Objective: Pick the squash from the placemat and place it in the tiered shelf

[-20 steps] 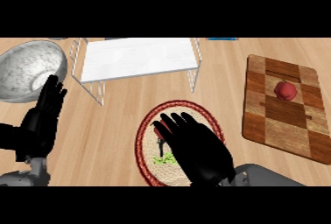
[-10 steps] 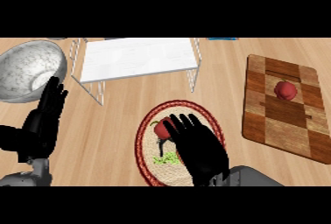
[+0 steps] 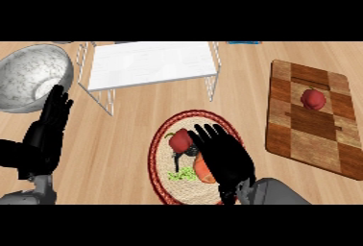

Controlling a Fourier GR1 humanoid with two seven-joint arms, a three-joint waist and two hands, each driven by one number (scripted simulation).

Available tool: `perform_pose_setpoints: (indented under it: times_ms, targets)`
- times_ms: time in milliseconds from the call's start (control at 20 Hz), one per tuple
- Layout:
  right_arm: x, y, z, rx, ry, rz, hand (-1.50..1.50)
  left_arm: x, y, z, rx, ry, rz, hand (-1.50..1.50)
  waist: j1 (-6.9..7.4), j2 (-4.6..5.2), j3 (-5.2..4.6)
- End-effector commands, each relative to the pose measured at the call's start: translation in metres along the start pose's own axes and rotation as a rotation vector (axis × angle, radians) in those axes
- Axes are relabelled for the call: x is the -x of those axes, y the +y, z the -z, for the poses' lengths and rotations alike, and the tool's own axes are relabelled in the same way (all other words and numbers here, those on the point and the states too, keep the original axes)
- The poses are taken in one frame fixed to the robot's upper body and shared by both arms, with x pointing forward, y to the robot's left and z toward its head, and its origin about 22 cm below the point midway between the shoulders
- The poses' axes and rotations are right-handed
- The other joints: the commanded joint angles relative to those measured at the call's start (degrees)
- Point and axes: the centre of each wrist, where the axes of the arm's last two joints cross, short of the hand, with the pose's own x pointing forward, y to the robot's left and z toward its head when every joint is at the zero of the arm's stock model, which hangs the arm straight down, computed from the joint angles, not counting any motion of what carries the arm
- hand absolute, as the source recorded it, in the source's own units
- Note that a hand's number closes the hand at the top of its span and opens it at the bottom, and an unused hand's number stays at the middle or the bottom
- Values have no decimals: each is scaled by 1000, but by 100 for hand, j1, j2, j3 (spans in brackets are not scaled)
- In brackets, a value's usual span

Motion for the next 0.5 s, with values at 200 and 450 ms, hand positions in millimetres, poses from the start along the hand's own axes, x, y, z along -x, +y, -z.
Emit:
perform_pose_setpoints:
  times_ms: [200, 450]
  targets:
    - [8, 6, 11, 9, -16, 18, -150, -15, -9, 17, 16, 3, -13, 0, -14, 1, 0]
    - [7, 38, 30, 13, -54, 15, -150, -5, -4, 2, 4, -1, -9, 0, 0, 0, 0]
